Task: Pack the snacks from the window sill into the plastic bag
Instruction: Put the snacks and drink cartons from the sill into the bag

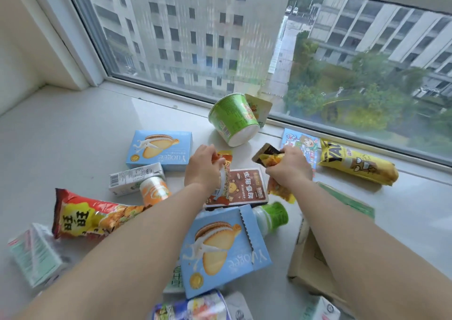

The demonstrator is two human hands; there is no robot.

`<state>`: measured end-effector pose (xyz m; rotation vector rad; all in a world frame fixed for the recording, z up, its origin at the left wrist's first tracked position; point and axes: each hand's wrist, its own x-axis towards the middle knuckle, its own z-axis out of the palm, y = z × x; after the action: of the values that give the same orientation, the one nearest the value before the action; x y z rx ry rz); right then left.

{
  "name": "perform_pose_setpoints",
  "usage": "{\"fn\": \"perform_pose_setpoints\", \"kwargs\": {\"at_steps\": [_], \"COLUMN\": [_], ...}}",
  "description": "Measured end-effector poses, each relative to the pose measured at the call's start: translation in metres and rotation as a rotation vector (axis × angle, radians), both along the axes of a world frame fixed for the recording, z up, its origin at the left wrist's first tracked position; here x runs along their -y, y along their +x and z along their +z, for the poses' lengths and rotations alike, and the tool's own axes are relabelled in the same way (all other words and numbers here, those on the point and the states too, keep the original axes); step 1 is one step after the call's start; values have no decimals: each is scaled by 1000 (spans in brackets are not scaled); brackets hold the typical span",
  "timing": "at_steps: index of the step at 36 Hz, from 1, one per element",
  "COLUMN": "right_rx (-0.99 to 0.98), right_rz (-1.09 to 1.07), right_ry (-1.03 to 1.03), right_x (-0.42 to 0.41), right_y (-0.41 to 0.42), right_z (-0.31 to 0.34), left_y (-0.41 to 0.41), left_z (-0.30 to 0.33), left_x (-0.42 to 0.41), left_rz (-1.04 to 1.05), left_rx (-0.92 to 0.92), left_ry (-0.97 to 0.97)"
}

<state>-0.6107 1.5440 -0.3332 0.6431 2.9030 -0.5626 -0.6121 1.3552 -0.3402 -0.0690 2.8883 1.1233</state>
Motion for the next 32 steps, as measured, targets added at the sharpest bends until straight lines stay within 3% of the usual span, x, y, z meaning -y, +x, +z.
{"fn": "perform_pose_setpoints", "kwargs": {"at_steps": [6, 10, 13, 19, 25, 32], "right_rx": [-190, -195, -185, -194, -49, 49], "right_rz": [-66, -162, -199, -214, -109, -26], "right_ry": [-252, -573, -702, -908, -1029, -1142], "right_x": [18, 47, 77, 145, 207, 287], "right_y": [74, 139, 187, 278, 346, 385], "right_z": [62, 89, 97, 103, 92, 91], "left_y": [55, 105, 152, 257, 356, 421], "left_z": [52, 88, 99, 106, 103, 109], "left_x": [12, 33, 55, 113, 174, 253], "left_rz": [112, 158, 162, 247, 388, 525], "left_rx": [-169, -235, -249, -268, -255, -275], "left_ry": [235, 363, 397, 423, 364, 304]}}
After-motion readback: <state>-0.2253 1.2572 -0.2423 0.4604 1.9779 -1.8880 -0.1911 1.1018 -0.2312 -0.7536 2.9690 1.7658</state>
